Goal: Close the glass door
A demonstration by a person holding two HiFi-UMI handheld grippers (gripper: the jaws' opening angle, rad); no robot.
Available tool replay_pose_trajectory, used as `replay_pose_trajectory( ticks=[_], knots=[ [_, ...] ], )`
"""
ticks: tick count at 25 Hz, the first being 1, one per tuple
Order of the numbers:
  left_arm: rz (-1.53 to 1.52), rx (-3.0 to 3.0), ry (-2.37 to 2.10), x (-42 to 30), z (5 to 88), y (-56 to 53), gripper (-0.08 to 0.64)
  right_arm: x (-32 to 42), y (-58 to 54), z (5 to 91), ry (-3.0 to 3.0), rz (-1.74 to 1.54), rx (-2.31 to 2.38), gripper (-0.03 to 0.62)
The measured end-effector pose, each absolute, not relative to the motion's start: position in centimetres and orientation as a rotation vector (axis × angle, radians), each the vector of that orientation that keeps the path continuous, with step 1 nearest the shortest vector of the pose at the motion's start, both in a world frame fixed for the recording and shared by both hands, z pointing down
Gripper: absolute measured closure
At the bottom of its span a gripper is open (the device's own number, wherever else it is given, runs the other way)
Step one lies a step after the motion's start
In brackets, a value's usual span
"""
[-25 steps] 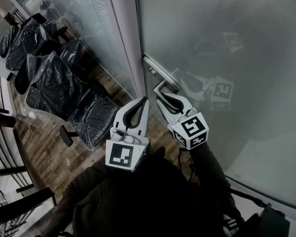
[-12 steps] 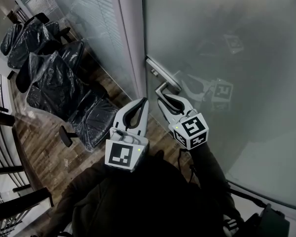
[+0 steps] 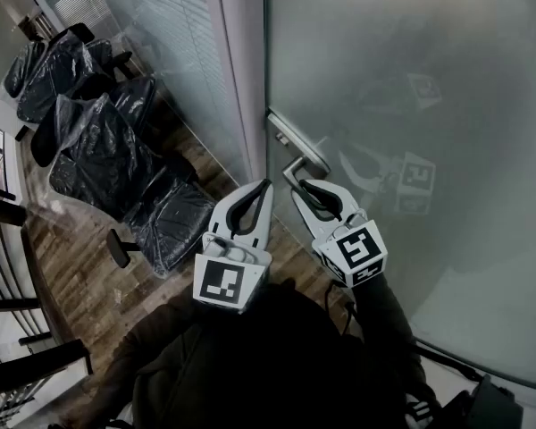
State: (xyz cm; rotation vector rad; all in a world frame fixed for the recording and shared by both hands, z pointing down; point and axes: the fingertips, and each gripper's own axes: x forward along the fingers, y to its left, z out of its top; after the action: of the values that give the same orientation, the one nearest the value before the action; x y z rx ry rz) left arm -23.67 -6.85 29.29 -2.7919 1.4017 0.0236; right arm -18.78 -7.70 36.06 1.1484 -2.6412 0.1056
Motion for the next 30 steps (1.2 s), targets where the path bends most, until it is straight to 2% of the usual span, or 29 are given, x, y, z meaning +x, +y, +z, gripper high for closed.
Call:
replay_pose_trajectory(
  ticks=[11, 16, 19, 30],
  knots=[
    [0.029, -2.824, 1.379, -22.6, 30.0, -6.1, 0.563, -18.3, -6.0, 32.7, -2.686, -0.146, 1.201, 0.529],
    [0.023, -2.852, 1.347, -21.7, 30.3, -5.8, 0.563, -19.1, -4.7, 33.4, -2.710, -0.019, 1.194, 0.538],
    [0.031, -2.855, 1.340, -21.6, 30.1, -5.2, 0.563, -18.6, -3.7, 32.7, -2.732, 0.040, 1.234, 0.591],
    [0.016, -2.864, 1.304, -21.5, 29.7, -4.5, 0.563, -17.5, -3.3, 31.3, -2.748, 0.071, 1.357, 0.591]
  ],
)
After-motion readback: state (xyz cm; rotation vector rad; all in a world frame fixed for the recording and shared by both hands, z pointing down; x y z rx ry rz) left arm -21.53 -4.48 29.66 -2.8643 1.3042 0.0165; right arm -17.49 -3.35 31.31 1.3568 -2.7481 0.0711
